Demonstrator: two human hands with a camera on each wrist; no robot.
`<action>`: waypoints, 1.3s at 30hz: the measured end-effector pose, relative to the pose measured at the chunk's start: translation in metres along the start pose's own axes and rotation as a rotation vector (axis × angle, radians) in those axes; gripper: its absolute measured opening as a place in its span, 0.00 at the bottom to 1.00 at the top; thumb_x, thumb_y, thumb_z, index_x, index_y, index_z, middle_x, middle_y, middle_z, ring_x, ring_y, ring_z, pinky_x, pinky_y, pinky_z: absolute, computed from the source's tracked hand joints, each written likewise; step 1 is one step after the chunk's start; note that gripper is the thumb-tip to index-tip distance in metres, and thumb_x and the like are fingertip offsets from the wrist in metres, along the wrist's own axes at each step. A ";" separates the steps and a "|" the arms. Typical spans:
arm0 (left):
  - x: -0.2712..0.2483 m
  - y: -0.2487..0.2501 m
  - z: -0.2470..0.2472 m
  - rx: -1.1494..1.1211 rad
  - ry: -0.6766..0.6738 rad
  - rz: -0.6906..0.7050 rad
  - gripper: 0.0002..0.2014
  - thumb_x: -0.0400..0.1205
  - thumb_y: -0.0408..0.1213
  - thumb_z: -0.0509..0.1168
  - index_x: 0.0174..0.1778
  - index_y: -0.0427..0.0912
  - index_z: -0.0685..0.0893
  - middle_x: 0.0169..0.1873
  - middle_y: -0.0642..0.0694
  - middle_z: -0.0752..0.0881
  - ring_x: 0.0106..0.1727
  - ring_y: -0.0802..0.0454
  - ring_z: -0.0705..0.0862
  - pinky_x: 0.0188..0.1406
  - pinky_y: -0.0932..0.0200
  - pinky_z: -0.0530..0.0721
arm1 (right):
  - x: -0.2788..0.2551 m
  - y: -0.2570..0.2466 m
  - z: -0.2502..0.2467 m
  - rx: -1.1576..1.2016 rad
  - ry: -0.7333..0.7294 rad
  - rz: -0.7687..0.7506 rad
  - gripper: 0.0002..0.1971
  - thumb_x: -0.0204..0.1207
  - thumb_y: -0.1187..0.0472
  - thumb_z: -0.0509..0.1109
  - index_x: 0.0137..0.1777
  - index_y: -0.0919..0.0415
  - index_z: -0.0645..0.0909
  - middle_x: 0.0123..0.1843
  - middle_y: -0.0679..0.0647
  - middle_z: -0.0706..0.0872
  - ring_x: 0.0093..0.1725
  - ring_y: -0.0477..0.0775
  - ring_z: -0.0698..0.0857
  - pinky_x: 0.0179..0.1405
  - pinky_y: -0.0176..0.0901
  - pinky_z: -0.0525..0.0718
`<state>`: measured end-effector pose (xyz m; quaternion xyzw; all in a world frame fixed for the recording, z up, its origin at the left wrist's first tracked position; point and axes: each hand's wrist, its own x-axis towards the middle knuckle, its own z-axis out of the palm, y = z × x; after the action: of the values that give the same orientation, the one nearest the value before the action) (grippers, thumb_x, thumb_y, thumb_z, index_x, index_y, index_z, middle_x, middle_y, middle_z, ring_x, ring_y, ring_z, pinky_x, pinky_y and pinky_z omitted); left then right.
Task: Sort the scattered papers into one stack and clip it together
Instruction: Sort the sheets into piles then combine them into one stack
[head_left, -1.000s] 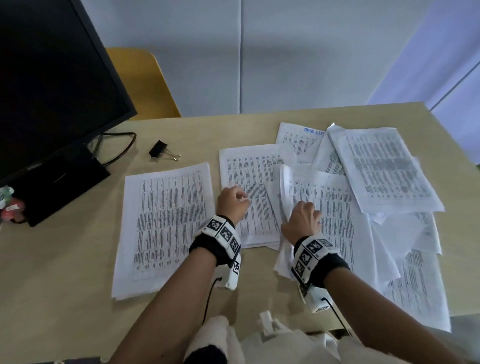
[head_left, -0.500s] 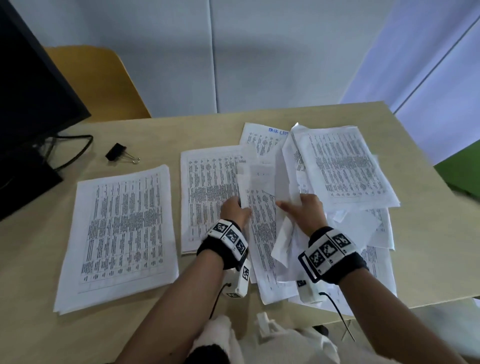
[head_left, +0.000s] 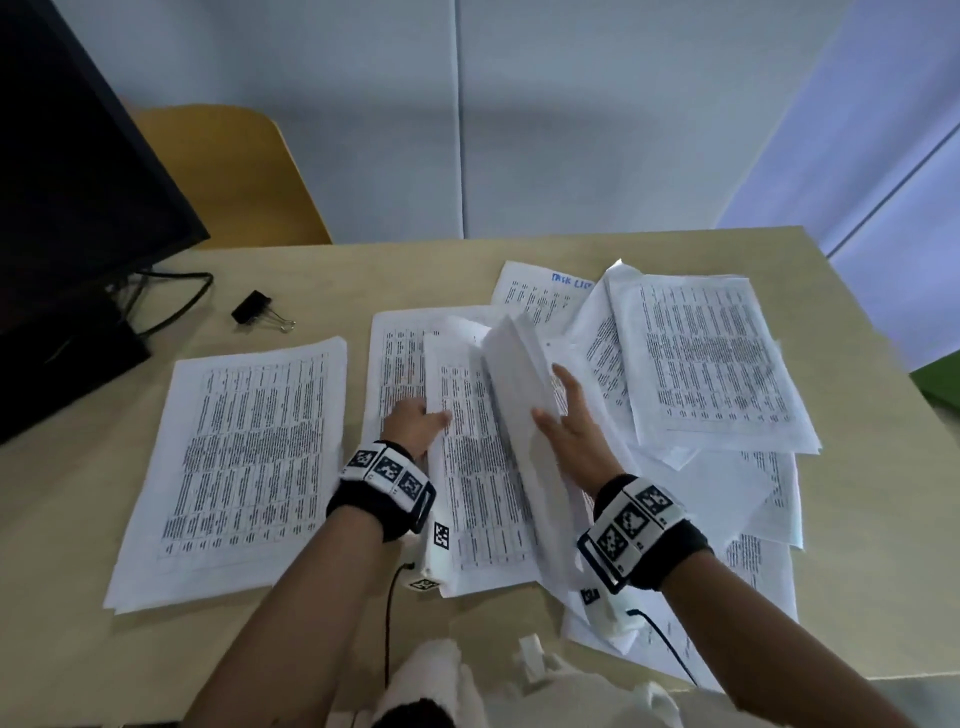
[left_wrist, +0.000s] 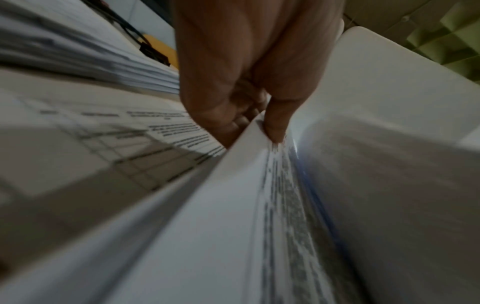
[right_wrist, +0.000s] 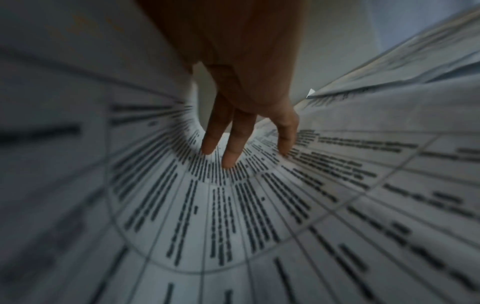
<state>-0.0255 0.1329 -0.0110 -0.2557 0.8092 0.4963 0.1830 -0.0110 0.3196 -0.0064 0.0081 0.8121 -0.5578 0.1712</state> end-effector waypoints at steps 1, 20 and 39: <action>0.001 -0.002 0.003 -0.041 0.008 -0.013 0.13 0.83 0.39 0.61 0.37 0.35 0.80 0.35 0.39 0.79 0.40 0.47 0.79 0.40 0.62 0.74 | 0.001 0.001 0.005 -0.016 -0.061 0.020 0.26 0.83 0.51 0.54 0.79 0.48 0.52 0.69 0.57 0.76 0.66 0.62 0.78 0.71 0.62 0.72; -0.037 0.052 -0.047 -0.071 0.282 0.431 0.16 0.81 0.36 0.64 0.58 0.26 0.82 0.55 0.30 0.86 0.37 0.51 0.83 0.32 0.76 0.81 | 0.023 0.036 -0.033 -0.361 0.030 0.124 0.25 0.76 0.57 0.67 0.71 0.62 0.67 0.70 0.62 0.71 0.70 0.63 0.72 0.71 0.60 0.71; -0.048 0.066 -0.071 -0.862 0.236 0.741 0.29 0.51 0.53 0.79 0.43 0.45 0.79 0.30 0.63 0.90 0.38 0.70 0.87 0.42 0.74 0.82 | 0.002 -0.080 -0.018 0.334 0.432 -0.397 0.19 0.67 0.74 0.55 0.56 0.58 0.62 0.39 0.47 0.72 0.36 0.43 0.74 0.37 0.34 0.79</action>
<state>-0.0290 0.1056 0.0936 -0.0604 0.5845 0.7801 -0.2148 -0.0339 0.3052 0.0708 -0.0042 0.7126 -0.6911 -0.1207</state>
